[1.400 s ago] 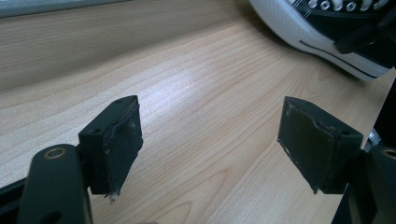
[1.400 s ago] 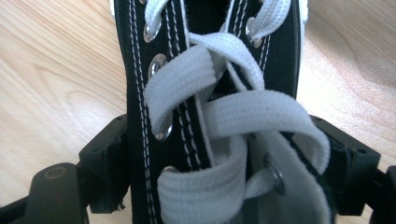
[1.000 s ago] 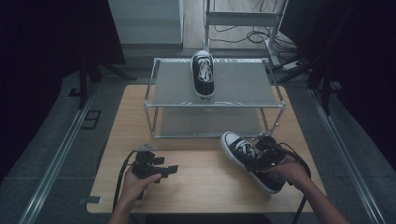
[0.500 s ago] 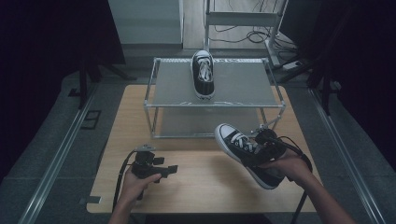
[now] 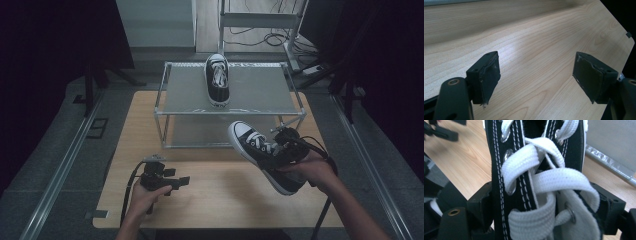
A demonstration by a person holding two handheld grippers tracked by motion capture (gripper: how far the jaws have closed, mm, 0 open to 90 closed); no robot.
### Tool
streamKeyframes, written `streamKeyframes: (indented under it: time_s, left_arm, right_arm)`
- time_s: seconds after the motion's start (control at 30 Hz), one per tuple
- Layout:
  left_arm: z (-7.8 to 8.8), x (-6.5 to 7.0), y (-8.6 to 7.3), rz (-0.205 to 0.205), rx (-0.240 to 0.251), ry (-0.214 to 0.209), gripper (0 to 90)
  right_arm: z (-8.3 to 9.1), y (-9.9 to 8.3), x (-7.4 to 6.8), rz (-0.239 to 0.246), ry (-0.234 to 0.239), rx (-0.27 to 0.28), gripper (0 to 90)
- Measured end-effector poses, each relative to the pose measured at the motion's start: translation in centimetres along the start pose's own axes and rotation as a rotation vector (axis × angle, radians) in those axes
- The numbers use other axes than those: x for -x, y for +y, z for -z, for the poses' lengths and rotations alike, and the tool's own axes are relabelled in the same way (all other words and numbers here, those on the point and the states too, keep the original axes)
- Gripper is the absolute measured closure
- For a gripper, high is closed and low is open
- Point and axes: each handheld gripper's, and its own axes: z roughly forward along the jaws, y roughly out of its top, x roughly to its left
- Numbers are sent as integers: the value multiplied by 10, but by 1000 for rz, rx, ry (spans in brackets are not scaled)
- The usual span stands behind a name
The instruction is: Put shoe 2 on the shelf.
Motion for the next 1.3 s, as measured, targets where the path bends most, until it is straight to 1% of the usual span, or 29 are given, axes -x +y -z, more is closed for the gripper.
streamKeyframes:
  time_s: [0.07,0.2,0.33,0.4,0.47,0.67,0.9,1.1,1.17,1.3]
  left_arm:
    - [0,0,0,1,-2,-1,221]
    - [0,-1,0,4,-2,-5,221]
    - [0,-2,0,5,-4,-4,221]
    - [0,-3,0,8,-5,-8,222]
    - [0,-3,-1,10,-3,-10,221]
    - [0,-3,0,11,-4,-8,221]
    - [1,-4,-1,13,-3,-9,222]
    - [1,-5,-1,15,-4,-10,222]
    - [0,-5,-1,16,-5,-9,222]
    - [1,-6,-1,21,-7,-6,221]
  right_arm:
    - [4,2,0,-11,3,13,191]
    - [12,8,1,-12,-6,27,192]
    - [19,13,1,-21,14,46,192]
    - [23,16,1,-19,6,54,192]
    - [28,20,1,-31,9,67,192]
    - [39,32,2,-43,-6,83,192]
    - [45,47,6,-71,-24,98,192]
    - [44,59,9,-91,-36,100,192]
    - [44,60,10,-94,-38,98,192]
    - [46,71,12,-113,-62,96,193]
